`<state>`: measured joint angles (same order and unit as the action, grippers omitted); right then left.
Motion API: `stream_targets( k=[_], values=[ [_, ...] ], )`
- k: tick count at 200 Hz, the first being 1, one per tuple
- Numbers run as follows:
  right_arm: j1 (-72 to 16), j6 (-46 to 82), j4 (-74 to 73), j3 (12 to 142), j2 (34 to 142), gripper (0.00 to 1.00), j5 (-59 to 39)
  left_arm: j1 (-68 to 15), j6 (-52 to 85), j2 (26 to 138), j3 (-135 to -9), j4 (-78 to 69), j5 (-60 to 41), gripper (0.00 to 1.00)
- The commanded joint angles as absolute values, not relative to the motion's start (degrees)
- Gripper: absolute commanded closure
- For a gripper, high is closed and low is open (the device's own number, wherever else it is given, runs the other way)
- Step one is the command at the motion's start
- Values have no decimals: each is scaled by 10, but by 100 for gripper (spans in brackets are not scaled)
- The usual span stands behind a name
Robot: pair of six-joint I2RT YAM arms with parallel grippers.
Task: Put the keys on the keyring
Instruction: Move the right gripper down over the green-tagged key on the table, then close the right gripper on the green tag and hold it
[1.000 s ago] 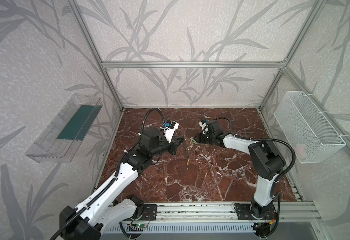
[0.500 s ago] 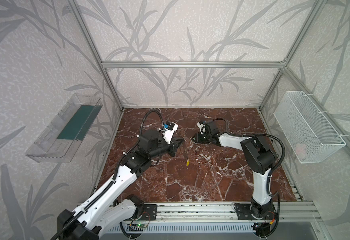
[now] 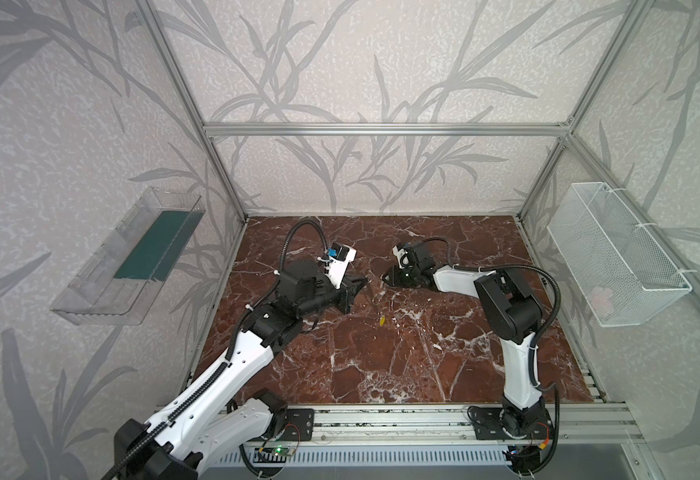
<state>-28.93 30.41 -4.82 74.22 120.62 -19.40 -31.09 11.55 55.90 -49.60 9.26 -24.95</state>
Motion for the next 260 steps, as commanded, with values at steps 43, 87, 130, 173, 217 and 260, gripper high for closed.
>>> stream_targets(
  k=[43, 87, 130, 173, 217, 260],
  values=[
    [-282, 296, -42, 771, 1225, 68, -183, -313, 108, 541, -492, 95, -246, 100],
    [-280, 284, -25, 792, 1237, 69, -179, -313, 104, 540, -495, 101, -246, 100],
    [-279, 275, -11, 807, 1248, 70, -177, -313, 101, 540, -495, 102, -245, 100],
    [-279, 271, -2, 817, 1258, 72, -178, -313, 99, 540, -496, 104, -245, 100],
    [-279, 266, 6, 826, 1266, 77, -181, -314, 96, 538, -498, 108, -244, 100],
    [-278, 265, 8, 826, 1267, 82, -183, -314, 95, 538, -500, 110, -244, 100]
  ],
)
